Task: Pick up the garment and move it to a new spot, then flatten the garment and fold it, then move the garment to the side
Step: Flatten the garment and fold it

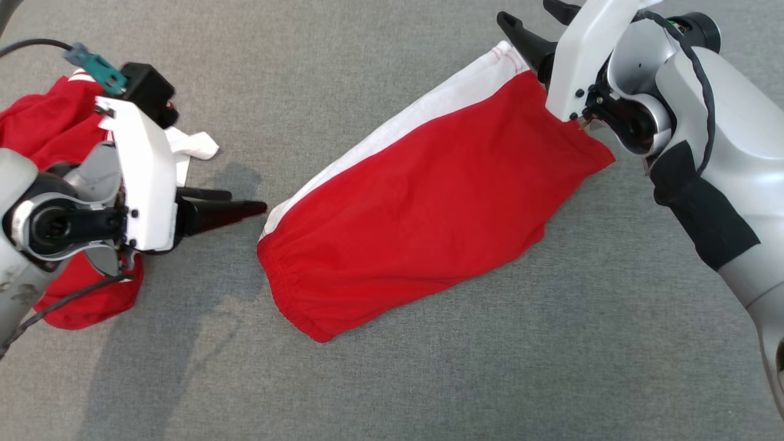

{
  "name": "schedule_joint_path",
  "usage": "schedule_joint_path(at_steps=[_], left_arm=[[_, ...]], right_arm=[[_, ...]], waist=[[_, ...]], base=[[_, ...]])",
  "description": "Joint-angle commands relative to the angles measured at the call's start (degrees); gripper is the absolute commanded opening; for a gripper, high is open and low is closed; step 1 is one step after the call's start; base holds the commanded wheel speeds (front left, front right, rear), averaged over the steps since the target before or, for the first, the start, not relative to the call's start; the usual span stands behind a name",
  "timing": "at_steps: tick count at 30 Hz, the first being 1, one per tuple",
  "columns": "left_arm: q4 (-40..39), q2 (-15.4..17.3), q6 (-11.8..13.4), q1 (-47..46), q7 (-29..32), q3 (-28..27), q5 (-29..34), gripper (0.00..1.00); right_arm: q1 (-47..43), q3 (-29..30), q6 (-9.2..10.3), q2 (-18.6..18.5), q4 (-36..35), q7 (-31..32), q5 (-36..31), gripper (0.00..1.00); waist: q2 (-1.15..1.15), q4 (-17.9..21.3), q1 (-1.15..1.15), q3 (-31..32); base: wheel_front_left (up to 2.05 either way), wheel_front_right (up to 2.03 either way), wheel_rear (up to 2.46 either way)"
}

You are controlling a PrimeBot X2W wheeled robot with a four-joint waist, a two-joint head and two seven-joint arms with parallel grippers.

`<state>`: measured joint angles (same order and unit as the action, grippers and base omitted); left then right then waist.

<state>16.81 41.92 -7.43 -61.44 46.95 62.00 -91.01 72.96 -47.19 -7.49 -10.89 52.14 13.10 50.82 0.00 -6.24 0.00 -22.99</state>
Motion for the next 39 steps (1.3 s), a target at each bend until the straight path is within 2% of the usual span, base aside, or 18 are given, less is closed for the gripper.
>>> schedule_joint_path(at_steps=[1, 6, 10, 11, 17, 22, 25, 29, 35, 39], left_arm=[[-0.67, 0.86, -0.10, 0.85, -2.01, -0.86, 0.95, 1.00], [-3.88, 3.53, -0.10, 4.10, -7.34, -2.78, 0.60, 1.00], [-6.61, 5.85, -0.10, 7.34, -15.51, -5.00, 2.60, 1.00], [-6.61, 5.85, -0.10, 7.34, -15.51, -5.00, 2.60, 1.00], [-8.19, 9.92, -0.08, 13.68, -30.87, -7.47, 8.13, 1.00], [-8.54, 10.09, -0.08, 19.36, -41.83, -8.76, 9.60, 1.00], [-8.69, 9.14, -0.08, 22.94, -48.06, -10.03, 8.88, 1.00], [-9.91, 9.19, 0.98, 26.26, -54.85, -11.17, 10.43, 1.00], [-10.00, 8.21, 3.25, 29.79, -60.29, -11.45, 14.01, 1.00], [-8.91, 6.02, 4.33, 32.41, -61.82, -14.06, 15.40, 1.00]], right_arm=[[-1.73, -0.95, -0.01, -1.15, -0.56, -1.61, 0.73, 1.00], [-4.78, -3.29, -0.02, -3.24, -1.19, -5.95, 1.52, 1.00], [-7.06, -4.34, -0.02, -5.11, -0.42, -8.76, 2.62, 1.00], [-7.06, -4.34, -0.02, -5.11, -0.42, -8.76, 2.62, 1.00], [-10.61, -4.48, -0.02, -5.82, 2.31, -12.44, 4.95, 1.00], [-13.78, -4.90, -0.01, -6.07, 4.05, -12.92, 7.51, 1.00], [-15.33, -5.12, -0.01, -5.91, 4.89, -12.44, 9.35, 1.00], [-15.88, -5.35, -0.02, -6.02, 5.91, -11.66, 11.27, 1.00], [-15.15, -6.06, -0.02, -6.53, 7.37, -10.96, 12.92, 1.00], [-14.16, -6.13, -0.01, -6.76, 9.76, -10.14, 13.59, 1.00]], waist=[[0.00, 0.81, 0.00, 1.35], [0.00, 1.50, 0.00, 4.79], [0.00, 2.17, 0.00, 7.66], [0.00, 2.17, 0.00, 7.66], [0.00, 1.43, 0.00, 10.04], [0.00, -0.25, 0.00, 10.67], [0.00, -1.18, 0.00, 10.64], [0.00, -2.65, 0.00, 9.62], [0.00, -5.02, 0.00, 7.89], [0.00, -6.52, 0.00, 6.90]], base=[[0.00, 0.00, 0.00], [0.00, 0.00, 0.00], [0.00, 0.00, 0.00], [0.00, 0.00, 0.00], [0.00, 0.00, 0.00], [0.00, 0.00, 0.00], [0.00, 0.00, 0.00], [0.00, 0.00, 0.00], [0.00, 0.00, 0.00], [0.00, 0.00, 0.00]])
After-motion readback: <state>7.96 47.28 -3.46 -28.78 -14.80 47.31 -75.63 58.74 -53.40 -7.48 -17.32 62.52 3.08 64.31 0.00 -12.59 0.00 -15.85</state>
